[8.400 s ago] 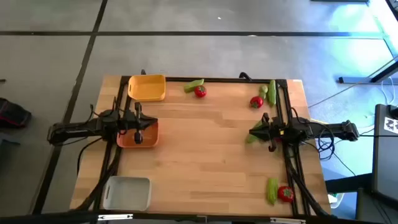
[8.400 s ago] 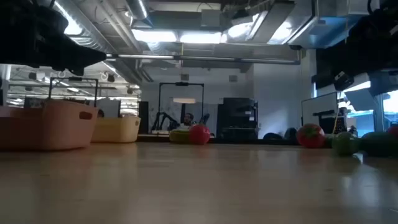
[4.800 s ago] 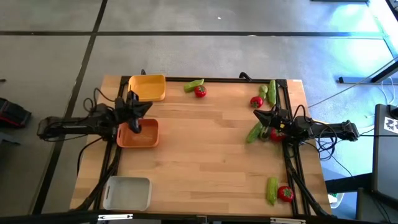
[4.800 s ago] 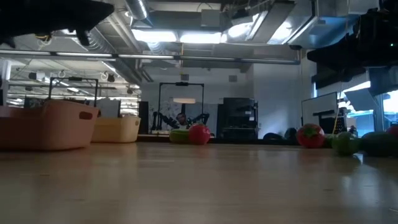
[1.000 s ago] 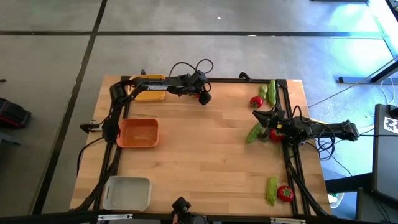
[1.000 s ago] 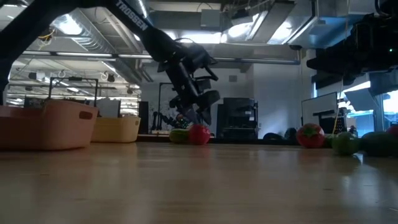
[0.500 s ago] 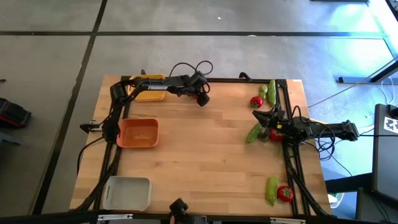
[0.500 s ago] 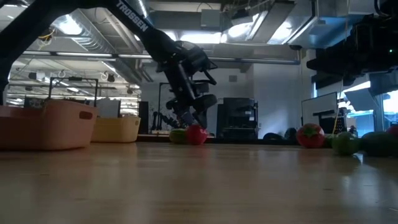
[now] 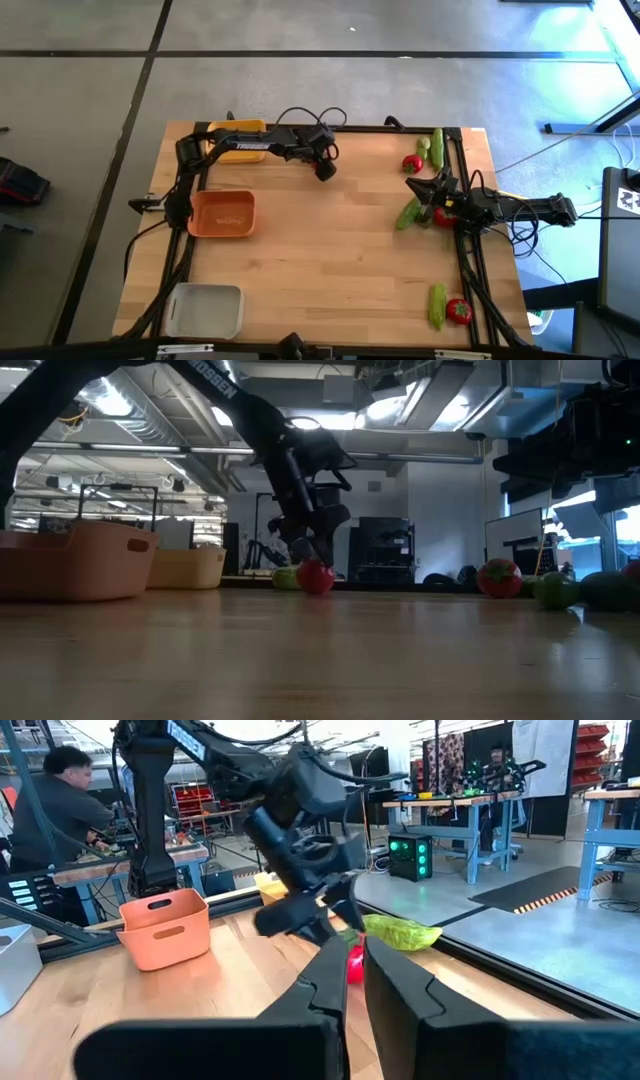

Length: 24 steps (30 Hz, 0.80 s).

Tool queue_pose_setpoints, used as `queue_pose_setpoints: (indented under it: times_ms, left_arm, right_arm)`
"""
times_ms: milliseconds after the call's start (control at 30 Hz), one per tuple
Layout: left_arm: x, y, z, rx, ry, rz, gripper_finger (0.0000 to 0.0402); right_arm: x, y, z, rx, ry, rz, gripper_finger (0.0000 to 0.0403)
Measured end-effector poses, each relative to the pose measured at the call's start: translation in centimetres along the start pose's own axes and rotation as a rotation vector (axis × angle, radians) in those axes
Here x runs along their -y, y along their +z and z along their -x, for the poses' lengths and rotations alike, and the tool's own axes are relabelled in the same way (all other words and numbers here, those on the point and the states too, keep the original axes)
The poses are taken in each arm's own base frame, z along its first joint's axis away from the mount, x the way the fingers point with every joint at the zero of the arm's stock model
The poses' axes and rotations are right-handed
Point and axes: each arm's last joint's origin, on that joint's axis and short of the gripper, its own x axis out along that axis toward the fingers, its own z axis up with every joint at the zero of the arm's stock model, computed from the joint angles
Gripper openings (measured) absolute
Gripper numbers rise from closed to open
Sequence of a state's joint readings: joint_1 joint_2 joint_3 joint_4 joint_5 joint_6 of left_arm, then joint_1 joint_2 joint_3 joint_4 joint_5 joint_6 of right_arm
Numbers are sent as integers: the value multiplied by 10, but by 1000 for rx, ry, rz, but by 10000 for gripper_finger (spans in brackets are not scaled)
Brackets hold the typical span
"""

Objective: Sort produce into baskets
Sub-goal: Put the red tomato into the yellow bin

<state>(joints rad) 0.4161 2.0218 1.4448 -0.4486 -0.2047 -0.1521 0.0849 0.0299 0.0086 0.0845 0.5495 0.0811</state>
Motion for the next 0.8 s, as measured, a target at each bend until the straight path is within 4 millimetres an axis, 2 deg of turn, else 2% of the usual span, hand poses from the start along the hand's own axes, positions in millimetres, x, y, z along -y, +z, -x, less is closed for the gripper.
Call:
queue_pose_setpoints:
  times_ms: [200, 400, 633, 800]
  left_arm:
    - [12, 0, 6, 20, -18, -54, 286]
    - [13, 0, 6, 15, -15, -53, 291]
    - [12, -1, 6, 7, -4, -52, 348]
    - [11, -1, 7, 7, -1, -119, 377]
  right_arm:
    - [0, 0, 0, -1, 0, 0, 35]
    - [0, 0, 0, 0, 0, -18, 35]
    - [0, 0, 0, 0, 0, -19, 35]
    - [0, 0, 0, 0, 0, -19, 35]
